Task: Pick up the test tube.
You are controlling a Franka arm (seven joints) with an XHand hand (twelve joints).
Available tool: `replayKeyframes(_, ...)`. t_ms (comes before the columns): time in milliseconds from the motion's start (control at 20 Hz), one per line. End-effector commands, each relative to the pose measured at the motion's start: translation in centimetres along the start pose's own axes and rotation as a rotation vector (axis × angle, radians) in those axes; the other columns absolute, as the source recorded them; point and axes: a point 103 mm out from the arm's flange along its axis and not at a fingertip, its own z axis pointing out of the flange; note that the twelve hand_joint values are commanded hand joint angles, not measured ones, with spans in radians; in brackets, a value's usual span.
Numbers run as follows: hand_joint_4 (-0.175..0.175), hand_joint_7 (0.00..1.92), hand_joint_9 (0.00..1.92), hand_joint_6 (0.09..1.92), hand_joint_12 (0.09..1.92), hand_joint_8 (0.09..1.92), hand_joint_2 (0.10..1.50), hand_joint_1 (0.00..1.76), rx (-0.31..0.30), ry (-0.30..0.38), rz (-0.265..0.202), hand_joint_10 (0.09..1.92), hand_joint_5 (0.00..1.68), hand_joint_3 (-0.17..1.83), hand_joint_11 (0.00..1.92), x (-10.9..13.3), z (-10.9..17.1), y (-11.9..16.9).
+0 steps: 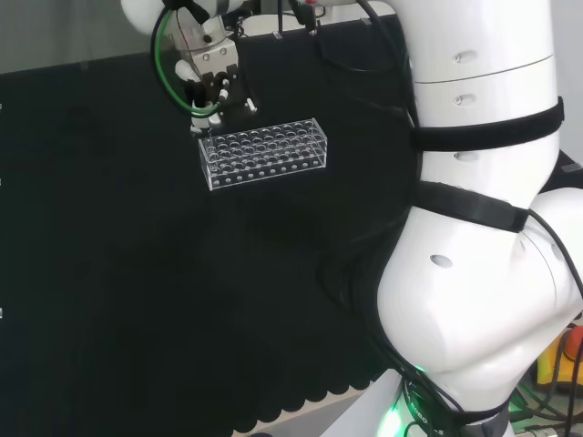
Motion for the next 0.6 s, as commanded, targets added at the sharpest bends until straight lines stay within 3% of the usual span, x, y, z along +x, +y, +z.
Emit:
replayKeyframes(50, -0.175, 1.46, 1.64, 0.42, 0.87, 0.44, 0.53, 1.34, 0.0, 0.018, 0.011, 0.44, 1.41, 0.79, 1.26, -1.0, -0.4, -0.4)
replayKeyframes(150, -0.175, 1.47, 1.64, 0.43, 0.87, 0.43, 0.52, 1.34, -0.005, 0.023, 0.011, 0.44, 1.41, 0.8, 1.26, -0.8, -0.9, -0.3)
replayKeyframes(200, -0.175, 1.44, 1.63, 0.37, 0.87, 0.53, 0.59, 1.33, -0.008, 0.025, 0.012, 0.44, 1.38, 0.71, 1.26, -0.8, -1.4, -0.3)
replayKeyframes(600, -0.175, 1.47, 1.65, 0.44, 0.85, 0.44, 0.51, 1.34, -0.048, 0.031, 0.014, 0.46, 1.41, 0.82, 1.28, -2.1, -5.4, -0.8)
